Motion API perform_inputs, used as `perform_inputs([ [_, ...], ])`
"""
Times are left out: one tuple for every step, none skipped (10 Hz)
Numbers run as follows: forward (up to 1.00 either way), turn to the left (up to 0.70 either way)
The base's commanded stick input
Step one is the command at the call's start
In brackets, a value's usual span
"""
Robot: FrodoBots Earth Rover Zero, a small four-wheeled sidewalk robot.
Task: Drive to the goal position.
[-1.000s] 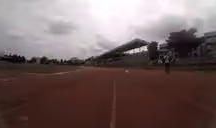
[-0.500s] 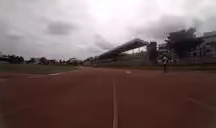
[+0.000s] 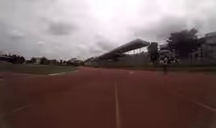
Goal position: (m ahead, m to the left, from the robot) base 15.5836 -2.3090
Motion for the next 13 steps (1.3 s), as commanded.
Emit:
perform_inputs([
  [0.70, 0.00],
  [0.70, 0.00],
  [0.70, 0.00],
  [0.70, 0.00],
  [0.70, 0.00],
  [0.70, 0.00],
  [0.70, 0.00],
  [0.70, 0.00],
  [0.70, 0.00],
  [0.70, 0.00],
  [0.70, 0.00],
  [0.70, 0.00],
  [0.70, 0.00],
])
